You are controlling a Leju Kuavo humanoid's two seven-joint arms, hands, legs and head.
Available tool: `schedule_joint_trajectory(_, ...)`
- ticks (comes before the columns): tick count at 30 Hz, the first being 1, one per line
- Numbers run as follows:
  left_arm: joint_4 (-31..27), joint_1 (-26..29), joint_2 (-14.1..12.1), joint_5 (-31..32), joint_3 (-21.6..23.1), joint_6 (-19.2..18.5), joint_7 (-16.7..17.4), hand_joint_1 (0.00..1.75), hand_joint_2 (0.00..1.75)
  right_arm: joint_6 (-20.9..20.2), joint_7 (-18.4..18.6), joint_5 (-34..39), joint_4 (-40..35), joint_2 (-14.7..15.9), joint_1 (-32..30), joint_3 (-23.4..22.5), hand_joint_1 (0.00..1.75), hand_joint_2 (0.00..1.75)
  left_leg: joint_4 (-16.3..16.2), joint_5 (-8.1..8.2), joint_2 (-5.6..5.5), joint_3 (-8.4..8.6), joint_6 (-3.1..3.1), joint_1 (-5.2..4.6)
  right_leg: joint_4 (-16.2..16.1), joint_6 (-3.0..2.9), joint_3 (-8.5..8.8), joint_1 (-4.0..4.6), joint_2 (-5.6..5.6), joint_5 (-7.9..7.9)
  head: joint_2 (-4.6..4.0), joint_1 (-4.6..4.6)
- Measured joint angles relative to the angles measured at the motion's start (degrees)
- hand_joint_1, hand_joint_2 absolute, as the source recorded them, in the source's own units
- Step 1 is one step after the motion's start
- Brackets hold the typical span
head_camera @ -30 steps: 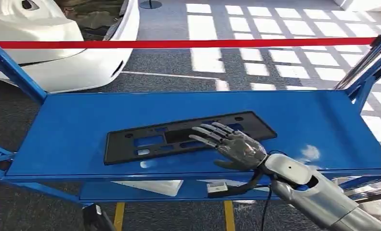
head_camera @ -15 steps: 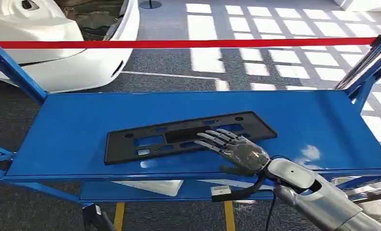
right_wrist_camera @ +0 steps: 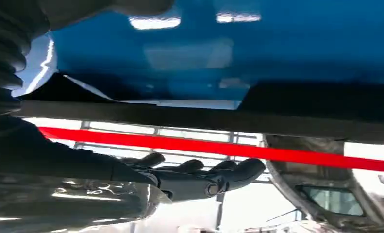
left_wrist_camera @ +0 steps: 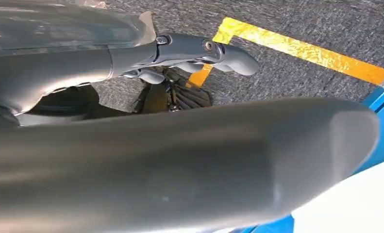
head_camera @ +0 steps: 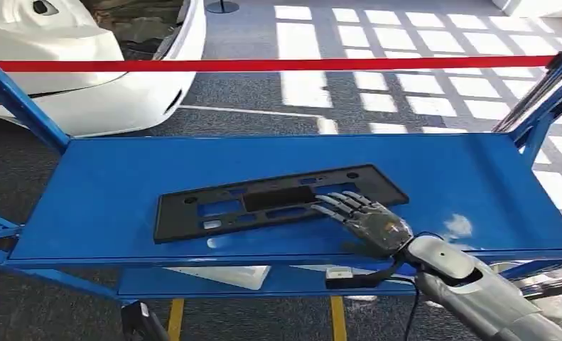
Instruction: Take the parts from the cabinet and place them on the table.
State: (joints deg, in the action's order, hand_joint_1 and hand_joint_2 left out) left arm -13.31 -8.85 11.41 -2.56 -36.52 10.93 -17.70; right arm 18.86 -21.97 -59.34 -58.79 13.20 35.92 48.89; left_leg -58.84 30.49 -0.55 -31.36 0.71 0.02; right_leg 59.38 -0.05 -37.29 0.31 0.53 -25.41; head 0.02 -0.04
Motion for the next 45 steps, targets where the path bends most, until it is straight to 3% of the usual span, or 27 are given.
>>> schedule_joint_trajectory(5,0.00,-0.01,0.00,0.02,0.00,-0.02,0.02,0.00,0.00,0.52,0.16,-0.39,0.87,-0.04,0.00,-0.59,0.00,1.75,0.00,0.00,0.00,0.06,0.00,0.00,0.00,0.00,0.05,0.00,0.00,0.00,0.00,0.00)
schedule_joint_trajectory(13,0.00,-0.01,0.00,0.00,0.04,-0.13,0.22,0.00,0.00,8.26,4.07,-6.14,4.24,-1.09,-0.08,-2.78,0.00,1.75,0.00,0.00,0.00,0.07,0.00,0.00,0.00,0.00,0.07,0.00,0.00,0.00,0.00,0.00)
schedule_joint_trajectory(19,0.00,-0.08,0.00,0.00,0.09,-0.22,0.22,0.00,0.00,9.99,4.98,-7.45,6.36,-2.34,-0.09,-4.41,0.00,1.75,0.00,0.00,0.00,0.07,0.00,0.01,0.00,0.00,0.07,0.00,0.00,0.00,0.00,-0.02)
schedule_joint_trajectory(29,0.00,-0.71,0.00,0.02,0.66,-1.29,0.85,0.00,0.00,13.29,4.31,-8.61,12.79,-6.23,1.67,-6.69,0.00,1.75,0.00,-0.01,0.00,0.07,0.00,0.01,0.00,0.00,0.07,0.00,0.01,0.00,0.00,0.00)
schedule_joint_trajectory(40,0.00,-1.48,0.00,0.00,2.47,-2.08,1.68,0.00,0.00,13.29,1.38,-7.54,21.59,-11.56,5.53,-7.76,0.00,1.75,0.00,-0.01,0.00,0.06,0.00,0.02,0.02,0.00,0.05,0.01,0.02,0.00,0.00,-0.02)
schedule_joint_trajectory(45,0.00,-1.67,0.00,0.02,2.80,-2.25,1.77,0.00,0.00,13.49,0.55,-6.88,23.08,-12.35,6.14,-8.00,0.00,1.75,0.00,-0.01,0.00,0.06,0.00,0.01,0.02,0.00,0.05,0.01,0.02,0.00,0.00,0.00)
